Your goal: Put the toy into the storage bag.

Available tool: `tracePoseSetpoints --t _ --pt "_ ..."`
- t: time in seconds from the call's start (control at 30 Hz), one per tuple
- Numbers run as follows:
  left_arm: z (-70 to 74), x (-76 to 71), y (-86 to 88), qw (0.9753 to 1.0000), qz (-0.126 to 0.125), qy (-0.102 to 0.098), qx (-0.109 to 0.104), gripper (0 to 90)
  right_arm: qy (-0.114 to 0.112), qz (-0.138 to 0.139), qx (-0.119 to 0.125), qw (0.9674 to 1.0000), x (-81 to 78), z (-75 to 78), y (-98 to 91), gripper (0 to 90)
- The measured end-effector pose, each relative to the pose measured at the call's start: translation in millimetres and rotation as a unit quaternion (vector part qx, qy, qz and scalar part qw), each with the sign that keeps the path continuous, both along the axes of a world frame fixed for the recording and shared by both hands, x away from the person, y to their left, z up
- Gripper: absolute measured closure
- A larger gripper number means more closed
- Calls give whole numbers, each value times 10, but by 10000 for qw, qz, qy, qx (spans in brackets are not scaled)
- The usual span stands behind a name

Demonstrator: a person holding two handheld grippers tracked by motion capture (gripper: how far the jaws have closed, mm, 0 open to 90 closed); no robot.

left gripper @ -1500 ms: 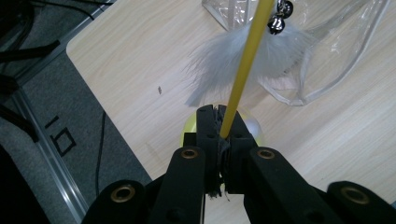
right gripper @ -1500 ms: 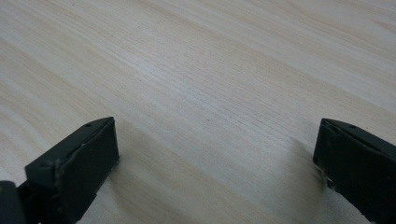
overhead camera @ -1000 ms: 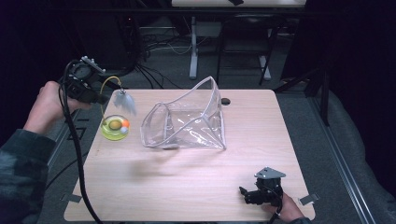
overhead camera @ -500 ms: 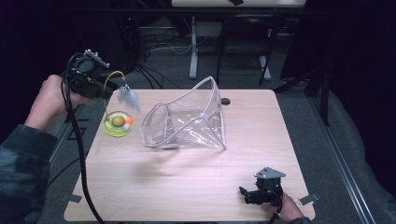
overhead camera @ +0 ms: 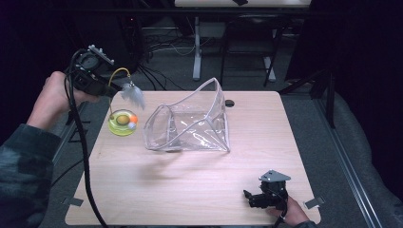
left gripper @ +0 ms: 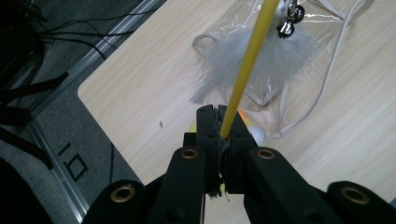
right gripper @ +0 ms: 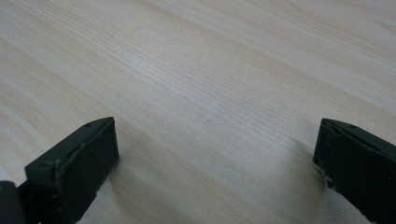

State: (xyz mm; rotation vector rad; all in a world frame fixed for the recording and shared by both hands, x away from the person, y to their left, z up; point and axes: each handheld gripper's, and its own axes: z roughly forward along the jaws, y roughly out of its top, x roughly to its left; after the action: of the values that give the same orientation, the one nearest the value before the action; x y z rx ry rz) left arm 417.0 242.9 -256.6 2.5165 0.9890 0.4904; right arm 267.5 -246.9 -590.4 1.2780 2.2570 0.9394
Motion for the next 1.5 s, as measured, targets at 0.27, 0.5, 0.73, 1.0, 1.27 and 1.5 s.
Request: tracePoseSetpoints --t 0.27,0.5,0.73,1.0,1.27,1.5 --pt "39 40 -84 10000 -58 -1 -15 877 11 2 15 10000 0 0 1 0" --pt "84 89 -159 10000 -91 2 -33 877 10 2 16 10000 0 0 2 0" --pt "119 128 -235 9999 -155 -2 -22 877 11 3 17 10000 0 0 2 0" --pt "114 182 -334 9997 -225 37 10 877 10 3 16 10000 0 0 1 0" --pt "118 227 -480 9994 -355 39 24 877 11 5 18 10000 0 0 1 0" --pt "128 261 -606 9988 -482 25 15 877 10 5 16 10000 0 0 1 0"
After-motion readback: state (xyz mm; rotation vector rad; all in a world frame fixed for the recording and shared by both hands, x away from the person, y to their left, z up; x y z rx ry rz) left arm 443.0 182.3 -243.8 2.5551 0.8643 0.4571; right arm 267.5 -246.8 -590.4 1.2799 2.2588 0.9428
